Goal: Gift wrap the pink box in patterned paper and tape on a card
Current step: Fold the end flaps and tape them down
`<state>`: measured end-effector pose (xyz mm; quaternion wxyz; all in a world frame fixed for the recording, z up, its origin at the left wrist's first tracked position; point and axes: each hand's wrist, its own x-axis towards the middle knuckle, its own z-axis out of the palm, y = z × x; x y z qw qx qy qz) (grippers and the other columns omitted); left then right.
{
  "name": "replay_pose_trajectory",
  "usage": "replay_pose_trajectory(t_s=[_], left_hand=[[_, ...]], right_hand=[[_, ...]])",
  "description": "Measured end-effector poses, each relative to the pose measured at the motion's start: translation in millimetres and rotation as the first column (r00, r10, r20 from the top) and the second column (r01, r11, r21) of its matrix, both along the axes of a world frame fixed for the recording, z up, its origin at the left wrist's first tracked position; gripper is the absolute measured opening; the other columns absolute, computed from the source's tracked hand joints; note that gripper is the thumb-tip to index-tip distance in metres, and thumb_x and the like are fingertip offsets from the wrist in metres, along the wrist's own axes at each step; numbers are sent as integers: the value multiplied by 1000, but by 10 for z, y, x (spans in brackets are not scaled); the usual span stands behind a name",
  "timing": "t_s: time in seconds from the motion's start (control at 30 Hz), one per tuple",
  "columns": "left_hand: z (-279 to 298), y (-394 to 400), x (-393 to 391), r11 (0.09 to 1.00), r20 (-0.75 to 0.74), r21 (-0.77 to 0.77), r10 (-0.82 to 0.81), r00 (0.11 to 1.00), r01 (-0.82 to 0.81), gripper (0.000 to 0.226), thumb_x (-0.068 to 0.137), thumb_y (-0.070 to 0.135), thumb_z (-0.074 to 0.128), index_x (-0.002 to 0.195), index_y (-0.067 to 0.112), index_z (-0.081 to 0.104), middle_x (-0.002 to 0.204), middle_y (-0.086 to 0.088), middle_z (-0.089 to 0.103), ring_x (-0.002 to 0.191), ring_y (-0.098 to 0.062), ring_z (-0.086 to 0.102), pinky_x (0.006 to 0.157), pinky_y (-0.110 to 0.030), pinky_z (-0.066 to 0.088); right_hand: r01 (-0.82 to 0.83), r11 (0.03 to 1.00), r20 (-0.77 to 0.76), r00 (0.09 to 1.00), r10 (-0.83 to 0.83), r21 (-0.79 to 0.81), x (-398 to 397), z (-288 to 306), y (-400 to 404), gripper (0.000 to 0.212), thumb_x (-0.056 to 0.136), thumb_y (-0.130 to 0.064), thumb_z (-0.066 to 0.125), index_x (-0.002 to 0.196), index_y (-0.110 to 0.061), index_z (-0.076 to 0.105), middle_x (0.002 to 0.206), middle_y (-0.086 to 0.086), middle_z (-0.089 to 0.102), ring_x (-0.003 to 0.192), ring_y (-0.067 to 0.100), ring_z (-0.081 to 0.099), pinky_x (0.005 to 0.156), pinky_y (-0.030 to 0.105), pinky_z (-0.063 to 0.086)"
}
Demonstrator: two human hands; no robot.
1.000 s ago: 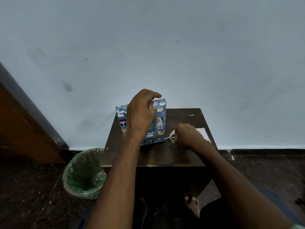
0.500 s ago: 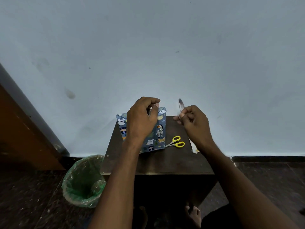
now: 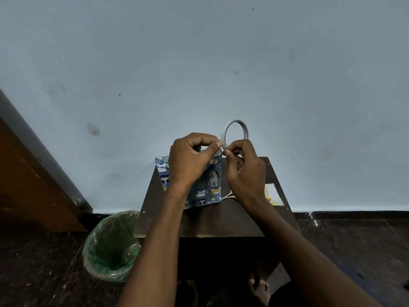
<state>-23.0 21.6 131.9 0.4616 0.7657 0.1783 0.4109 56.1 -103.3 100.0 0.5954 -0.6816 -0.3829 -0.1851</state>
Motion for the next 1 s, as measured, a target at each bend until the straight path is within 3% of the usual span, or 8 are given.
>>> replay_pose_trajectory(t_s=[0.1,0.27,0.37,0.53,0.7,0.8,0.87,1.0], left_hand=[[-6,18,14,999,21,-35,13,1000,-12,9,87,23,86,83,31,85,94,16,80,92,-9,76,86,-48,62],[-58,-15,55,992,33,15,127,991,-127,6,83,29,86,80,34,84,99,18,76,86,-6,72,76,-43,61],[-81,-29,53,984,18,87,156,988,-157,3,84,34,83,82,36,82,110,22,71,96,-6,70,74,-42,59],[-81,-61,14,974,22,171,148,989,-150,4,87,40,80,83,37,80,125,24,65,100,-4,67,73,-38,59],[-92,-11,-12,969,-31,230,101,994,-91,1,90,36,80,91,37,79,129,24,64,106,2,67,81,-36,59],[-89,-4,-2,966,-42,256,47,998,-35,26,91,38,81,116,39,76,135,24,60,101,-1,71,85,-35,61],[-65,11,1,974,-34,224,12,999,-4,36,91,41,81,126,36,74,138,23,60,101,-3,72,88,-33,60],[-12,52,-9,990,-35,119,-66,997,70,22,88,49,76,105,38,82,133,23,65,110,-6,70,91,-41,59]], right_hand=[[6,1000,-2,1000,-6,11,6,13,0,12,97,-11,71,107,-12,64,88,-5,70,80,10,69,69,36,58],[139,989,50,989,-136,-56,-29,74,-27,26,92,-20,73,117,-22,66,69,-11,62,63,8,61,59,33,51],[164,982,54,986,-159,-95,-49,133,-35,25,89,-21,73,113,-29,70,58,-12,52,56,12,54,56,34,49],[185,971,-52,980,-195,-151,31,146,-22,13,86,-25,72,96,-32,77,51,-11,53,52,10,54,55,26,41],[42,989,-138,988,-62,-144,74,124,-54,8,92,-30,76,84,-28,77,47,-5,56,46,15,54,55,32,47],[-34,998,-257,966,19,-55,52,153,-67,13,94,-31,76,82,-25,77,48,2,60,47,25,59,56,35,51],[-73,997,-325,943,72,10,30,177,-74,14,95,-26,75,82,-22,76,47,4,60,42,20,55,53,29,46],[-158,978,-437,877,201,134,-15,198,-87,12,98,-19,73,87,-12,75,51,13,60,40,21,49,43,26,41]])
